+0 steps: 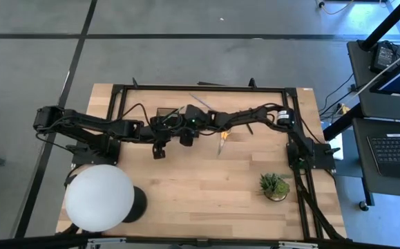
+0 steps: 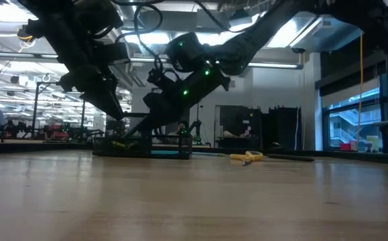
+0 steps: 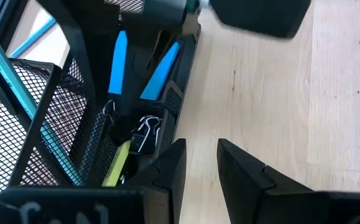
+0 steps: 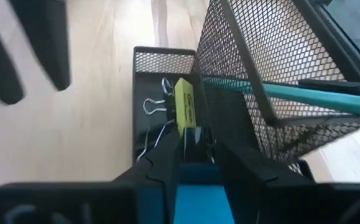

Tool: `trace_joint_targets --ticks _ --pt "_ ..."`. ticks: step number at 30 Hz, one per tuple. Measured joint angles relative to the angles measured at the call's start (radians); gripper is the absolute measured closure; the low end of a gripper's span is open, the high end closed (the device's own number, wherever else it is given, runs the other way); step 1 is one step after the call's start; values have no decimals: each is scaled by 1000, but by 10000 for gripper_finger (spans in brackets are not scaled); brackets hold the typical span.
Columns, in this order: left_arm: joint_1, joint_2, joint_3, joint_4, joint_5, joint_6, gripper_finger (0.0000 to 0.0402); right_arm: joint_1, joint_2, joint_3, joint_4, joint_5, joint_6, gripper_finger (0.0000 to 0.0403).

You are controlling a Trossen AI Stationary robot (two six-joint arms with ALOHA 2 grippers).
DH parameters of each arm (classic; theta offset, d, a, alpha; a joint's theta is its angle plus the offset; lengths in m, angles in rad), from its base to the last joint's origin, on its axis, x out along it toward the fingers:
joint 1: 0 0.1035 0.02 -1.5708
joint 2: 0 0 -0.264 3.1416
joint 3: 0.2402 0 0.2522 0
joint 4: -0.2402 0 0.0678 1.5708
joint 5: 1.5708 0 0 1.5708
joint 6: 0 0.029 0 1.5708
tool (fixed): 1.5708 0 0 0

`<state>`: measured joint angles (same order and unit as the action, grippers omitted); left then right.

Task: Pick and place office supplies into organizer
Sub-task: Put the blue pencil into the black desk organizer

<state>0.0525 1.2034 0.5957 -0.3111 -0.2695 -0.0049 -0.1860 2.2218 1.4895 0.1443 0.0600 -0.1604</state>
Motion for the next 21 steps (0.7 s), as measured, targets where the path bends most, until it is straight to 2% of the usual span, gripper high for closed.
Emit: trace_joint_targets --ticks 6,13,16,21 --pt "0 1 0 -3 0 0 315 0 -105 0 -224 -4 3 291" --pt "0 1 0 -2 0 0 315 -26 -238 0 -611 -10 54 291" --pt "0 1 0 1 0 7 315 -68 -260 0 -693 -9 106 291" --pt "0 1 0 1 0 7 315 -158 -262 0 -723 -11 192 291"
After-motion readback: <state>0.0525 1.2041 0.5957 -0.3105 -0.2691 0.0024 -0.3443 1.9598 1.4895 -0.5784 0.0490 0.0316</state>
